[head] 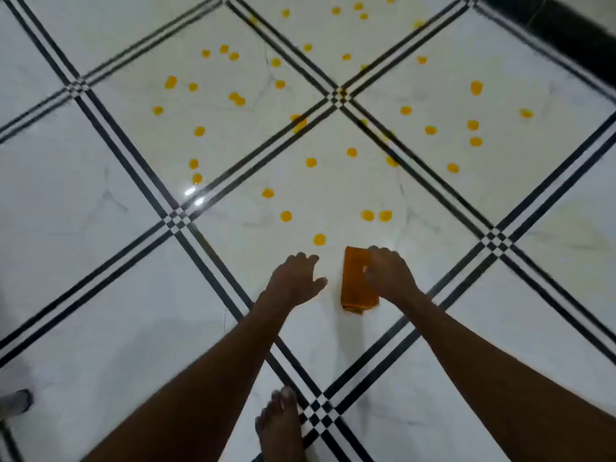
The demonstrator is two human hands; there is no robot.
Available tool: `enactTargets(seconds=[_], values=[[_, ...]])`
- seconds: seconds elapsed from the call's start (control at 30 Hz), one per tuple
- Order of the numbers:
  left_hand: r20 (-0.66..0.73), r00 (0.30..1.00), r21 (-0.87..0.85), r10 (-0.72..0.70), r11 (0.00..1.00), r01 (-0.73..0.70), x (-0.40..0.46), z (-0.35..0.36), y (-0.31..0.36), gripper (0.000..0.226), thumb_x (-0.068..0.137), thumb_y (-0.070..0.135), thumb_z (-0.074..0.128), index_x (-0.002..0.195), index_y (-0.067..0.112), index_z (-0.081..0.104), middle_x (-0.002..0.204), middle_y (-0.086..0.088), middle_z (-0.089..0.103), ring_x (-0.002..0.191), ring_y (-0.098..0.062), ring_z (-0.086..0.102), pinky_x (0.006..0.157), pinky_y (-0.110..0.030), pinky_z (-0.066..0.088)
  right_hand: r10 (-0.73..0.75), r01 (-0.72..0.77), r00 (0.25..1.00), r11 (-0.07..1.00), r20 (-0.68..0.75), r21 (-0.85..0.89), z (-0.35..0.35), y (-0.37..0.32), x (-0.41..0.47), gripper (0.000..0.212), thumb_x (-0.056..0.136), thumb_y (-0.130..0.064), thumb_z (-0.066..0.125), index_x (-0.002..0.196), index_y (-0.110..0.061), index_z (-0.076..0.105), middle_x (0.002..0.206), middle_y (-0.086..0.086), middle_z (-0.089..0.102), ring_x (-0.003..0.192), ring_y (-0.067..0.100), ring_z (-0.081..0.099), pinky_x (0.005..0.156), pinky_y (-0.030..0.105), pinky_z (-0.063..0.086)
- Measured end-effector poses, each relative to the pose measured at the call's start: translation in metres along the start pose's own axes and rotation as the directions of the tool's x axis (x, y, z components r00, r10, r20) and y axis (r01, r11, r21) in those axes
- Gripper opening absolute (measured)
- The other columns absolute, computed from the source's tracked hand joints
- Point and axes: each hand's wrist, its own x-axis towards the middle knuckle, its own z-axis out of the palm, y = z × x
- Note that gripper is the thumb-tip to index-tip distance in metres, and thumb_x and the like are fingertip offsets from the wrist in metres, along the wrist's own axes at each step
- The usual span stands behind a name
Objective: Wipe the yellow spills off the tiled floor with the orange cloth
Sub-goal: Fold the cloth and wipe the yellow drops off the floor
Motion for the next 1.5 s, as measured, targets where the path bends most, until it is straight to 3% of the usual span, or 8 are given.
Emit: enactTargets(seconds=[0.13, 0.47, 0.83, 1.0, 1.13, 1.27, 1.43, 1.5], values=[[-0.137, 0.986, 0.167, 0.097, 0.983, -0.073, 0.036, 0.046, -0.035, 0.062, 0.092, 0.042, 0.055, 0.144, 0.010, 0.042, 0.137, -0.015, 0.049, 0.126, -0.033, 0.045, 0.095, -0.044, 0.044, 0.044, -0.053, 0.991, 0.996, -0.125, -0.071, 0.052, 0.013, 0.035, 0.044, 0.092, -0.019, 0.064, 0.132, -0.002, 0.053, 0.123, 0.022, 0.058, 0.116, 0.041, 0.055, 0.089, 0.045, 0.047], [-0.099, 0.966, 0.173, 0.237, 0.961, -0.218, 0.080, 0.045, -0.065, 0.032, 0.095, 0.034, 0.052, 0.123, 0.019, 0.058, 0.115, -0.005, 0.056, 0.108, -0.024, 0.055, 0.084, -0.034, 0.047, 0.067, -0.072, 0.968, 0.997, -0.241, -0.011, 0.065, 0.015, 0.078, 0.022, 0.077, -0.018, 0.074, 0.093, -0.009, 0.063, 0.101, 0.013, 0.060, 0.100, 0.036, 0.056, 0.070, 0.034, 0.039], [-0.013, 0.936, -0.605, 0.351, 0.743, -0.287, 0.094, -0.026, -0.015, 0.056, 0.080, 0.009, 0.077, 0.131, 0.020, 0.058, 0.095, -0.005, 0.065, 0.082, -0.016, 0.065, 0.070, -0.026, 0.056, -0.230, 0.184, 0.973, 0.794, 0.007, 0.579, -0.027, -0.010, 0.063, 0.024, 0.073, 0.000, 0.085, 0.087, -0.016, 0.072, 0.076, 0.004, 0.062, 0.072, 0.016, 0.058, 0.066, 0.027, 0.048], [-0.060, 0.944, -0.468, 0.323, 0.827, -0.312, 0.074, -0.040, -0.020, 0.016, 0.068, 0.043, 0.079, 0.071, 0.032, 0.068, 0.065, 0.007, 0.061, 0.062, -0.009, 0.058, 0.064, -0.031, 0.049, -0.281, 0.270, 0.958, 0.804, -0.062, 0.530, -0.056, -0.009, 0.047, 0.018, 0.079, 0.003, 0.079, 0.092, -0.008, 0.076, 0.087, 0.012, 0.075, 0.081, 0.021, 0.071, 0.061, 0.018, 0.055], [-0.205, 0.939, -0.480, 0.275, 0.808, -0.342, 0.061, -0.062, -0.028, 0.042, 0.065, 0.044, 0.087, 0.090, 0.013, 0.072, 0.100, 0.004, 0.070, 0.094, -0.009, 0.066, 0.080, -0.030, 0.059, -0.338, 0.368, 0.929, 0.809, -0.149, 0.458, -0.079, -0.020, 0.053, 0.018, 0.078, 0.001, 0.080, 0.088, -0.014, 0.078, 0.086, 0.008, 0.076, 0.087, 0.024, 0.069, 0.074, 0.031, 0.055], [-0.336, 0.921, -0.566, 0.195, 0.740, -0.364, 0.051, -0.092, -0.032, 0.036, 0.069, 0.028, 0.083, 0.088, 0.008, 0.059, 0.087, -0.014, 0.070, 0.083, -0.023, 0.069, 0.073, -0.046, 0.058, -0.338, 0.436, 0.894, 0.807, -0.295, 0.398, -0.103, -0.037, 0.053, 0.025, 0.077, 0.007, 0.075, 0.082, -0.018, 0.074, 0.079, 0.004, 0.072, 0.077, 0.017, 0.065, 0.071, 0.029, 0.050], [-0.659, 0.710, -0.160, 0.247, 0.876, -0.454, 0.052, -0.050, -0.046, 0.043, 0.075, 0.020, 0.075, 0.115, 0.024, 0.062, 0.090, 0.002, 0.070, 0.079, -0.017, 0.067, 0.072, -0.036, 0.056, -0.220, 0.309, 0.909, 0.925, -0.353, 0.220, -0.062, -0.032, 0.042, 0.026, 0.077, 0.006, 0.067, 0.088, -0.017, 0.071, 0.079, -0.005, 0.068, 0.075, 0.016, 0.064, 0.066, 0.017, 0.047], [-0.560, 0.766, 0.015, 0.316, 0.928, -0.372, 0.056, -0.007, -0.059, 0.032, 0.080, 0.016, 0.067, 0.111, 0.022, 0.068, 0.101, -0.001, 0.069, 0.090, -0.022, 0.065, 0.075, -0.038, 0.054, -0.120, 0.155, 0.962, 0.980, -0.247, 0.126, -0.006, -0.020, 0.042, 0.032, 0.076, 0.002, 0.062, 0.104, -0.011, 0.072, 0.098, 0.005, 0.073, 0.096, 0.030, 0.068, 0.081, 0.033, 0.054]])
